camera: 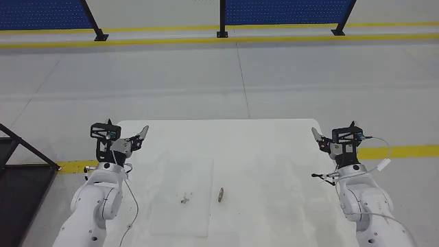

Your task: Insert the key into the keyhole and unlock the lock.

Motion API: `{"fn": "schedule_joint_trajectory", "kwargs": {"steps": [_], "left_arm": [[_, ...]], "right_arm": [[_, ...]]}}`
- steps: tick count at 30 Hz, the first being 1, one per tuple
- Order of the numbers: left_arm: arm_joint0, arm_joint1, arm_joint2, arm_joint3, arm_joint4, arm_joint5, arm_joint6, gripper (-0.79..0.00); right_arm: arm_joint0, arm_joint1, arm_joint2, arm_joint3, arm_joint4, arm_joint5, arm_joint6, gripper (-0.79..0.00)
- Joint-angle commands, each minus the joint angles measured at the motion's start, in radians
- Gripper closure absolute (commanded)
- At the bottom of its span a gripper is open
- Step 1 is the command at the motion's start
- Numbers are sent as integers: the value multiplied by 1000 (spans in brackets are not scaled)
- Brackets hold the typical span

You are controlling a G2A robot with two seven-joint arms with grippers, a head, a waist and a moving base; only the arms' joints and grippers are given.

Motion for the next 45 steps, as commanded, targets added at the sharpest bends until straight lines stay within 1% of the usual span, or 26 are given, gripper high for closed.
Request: {"fn": "schedule_joint_trajectory", "kwargs": {"steps": [1,4,7,9,11,12,15,18,21,24,26,27,28,30,33,35,36,38,41,43,45], "left_arm": [[0,0,0,0,0,0,0,-784],[0,0,0,0,0,0,0,-785],[10,6,-7,-28,50,-72,-27,-785],[36,9,-13,-59,92,-97,-26,-785],[69,9,-17,-86,128,-83,-7,-785],[88,8,-13,-102,135,-75,8,-785],[113,7,-11,-119,122,-90,15,-785],[143,10,-13,-152,93,-177,-16,-785],[199,15,-35,-206,54,-281,-78,-785],[269,22,-45,-276,43,-372,-207,-785],[303,24,-33,-294,44,-420,-266,-785],[315,25,-27,-304,70,-416,-295,-785],[331,24,2,-303,88,-407,-329,-785],[335,22,53,-293,105,-396,-387,-785],[316,18,126,-271,153,-370,-473,-785],[305,15,167,-250,158,-359,-510,-785],[288,12,189,-235,158,-340,-548,-785],[264,9,223,-211,195,-310,-575,-757],[225,1,271,-166,187,-256,-619,-680],[199,-3,294,-144,176,-232,-657,-594],[176,-8,322,-126,187,-207,-675,-576]], "right_arm": [[0,0,0,0,0,0,0,-785],[0,0,0,0,0,0,0,-785],[0,0,0,0,0,0,0,-785],[0,0,0,0,0,0,0,-785],[0,0,0,0,0,0,0,-785],[0,0,0,0,0,0,0,-785],[0,0,0,0,0,0,0,-785],[0,0,0,0,0,0,0,-785],[0,0,0,0,0,0,0,-785],[0,0,0,0,0,0,0,-785],[0,0,0,0,0,0,0,-785],[0,0,0,0,0,0,0,-785],[0,0,0,0,0,0,0,-785],[0,0,0,0,0,0,0,-785],[0,0,0,0,0,0,0,-785],[0,0,0,0,0,0,0,-785],[0,0,0,0,0,0,0,-785],[0,0,0,0,0,0,0,-785],[0,0,0,0,0,0,0,-785],[0,0,0,0,0,0,0,-785],[0,0,0,0,0,0,0,-785]]}}
